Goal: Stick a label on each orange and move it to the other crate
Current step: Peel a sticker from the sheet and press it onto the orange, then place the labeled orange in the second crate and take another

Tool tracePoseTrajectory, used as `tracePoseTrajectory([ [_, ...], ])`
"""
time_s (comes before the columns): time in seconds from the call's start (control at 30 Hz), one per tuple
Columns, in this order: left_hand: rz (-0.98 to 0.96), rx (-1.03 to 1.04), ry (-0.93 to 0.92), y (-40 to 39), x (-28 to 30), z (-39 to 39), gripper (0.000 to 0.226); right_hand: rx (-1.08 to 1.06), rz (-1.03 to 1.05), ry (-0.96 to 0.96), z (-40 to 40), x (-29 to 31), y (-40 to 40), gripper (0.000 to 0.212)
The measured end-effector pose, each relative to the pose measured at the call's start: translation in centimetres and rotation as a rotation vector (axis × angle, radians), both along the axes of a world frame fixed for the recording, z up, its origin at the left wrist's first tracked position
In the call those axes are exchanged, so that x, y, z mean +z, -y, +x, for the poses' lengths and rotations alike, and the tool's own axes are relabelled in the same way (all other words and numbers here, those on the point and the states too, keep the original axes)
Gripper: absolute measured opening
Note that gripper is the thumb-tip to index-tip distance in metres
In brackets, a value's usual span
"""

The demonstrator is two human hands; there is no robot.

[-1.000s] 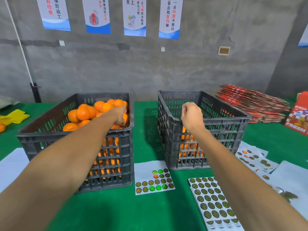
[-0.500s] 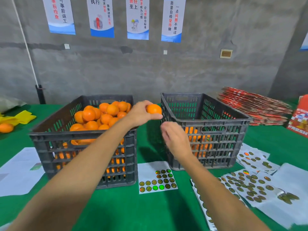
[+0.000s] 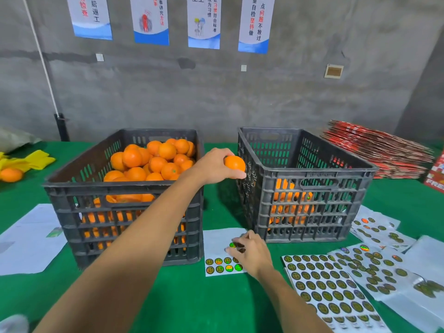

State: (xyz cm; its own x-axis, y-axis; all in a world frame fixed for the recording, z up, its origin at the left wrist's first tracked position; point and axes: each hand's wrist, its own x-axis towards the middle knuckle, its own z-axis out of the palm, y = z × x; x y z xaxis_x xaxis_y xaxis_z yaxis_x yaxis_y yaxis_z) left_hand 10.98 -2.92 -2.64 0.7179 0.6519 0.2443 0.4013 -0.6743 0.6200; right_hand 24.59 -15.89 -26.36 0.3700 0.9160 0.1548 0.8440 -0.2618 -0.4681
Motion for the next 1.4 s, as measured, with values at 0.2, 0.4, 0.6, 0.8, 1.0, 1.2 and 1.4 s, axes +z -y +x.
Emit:
tracePoseTrajectory([
  [0.2, 0.000, 0.000, 0.006, 0.4, 0.2, -0.1, 0.063, -0.034, 0.048, 0.103, -0.5, -0.7, -0.9, 0.034],
  [0.4, 0.003, 0.008, 0.002, 0.3, 0.2, -0.1, 0.064, -0.076, 0.079, -0.059, -0.1, -0.9, -0.8, 0.028],
  [0.6, 0.016, 0.022, -0.011, 0.3, -0.1, -0.1, 0.067, -0.132, 0.079, -0.239, -0.3, -0.3, -0.9, 0.016],
  [0.8, 0.022, 0.040, -0.033, 0.5, 0.1, -0.2, 0.069, -0.182, 0.040, -0.347, -0.5, 0.1, -1.5, 0.024],
  [1.0, -0.006, 0.021, -0.004, 0.9, 0.4, -0.5, 0.068, -0.261, 0.066, -0.293, -1.4, 0.5, -1.2, 0.019],
  [1.2, -0.093, 0.036, 0.124, 0.8, 0.5, -0.4, 0.056, -0.188, 0.426, -0.441, -2.5, 9.2, -2.0, 0.019],
  [1.4, -0.107, 0.010, 0.364, 1.1, 0.9, -1.1, 0.062, -0.202, 0.799, -0.362, -3.6, 19.5, -1.6, 0.018],
])
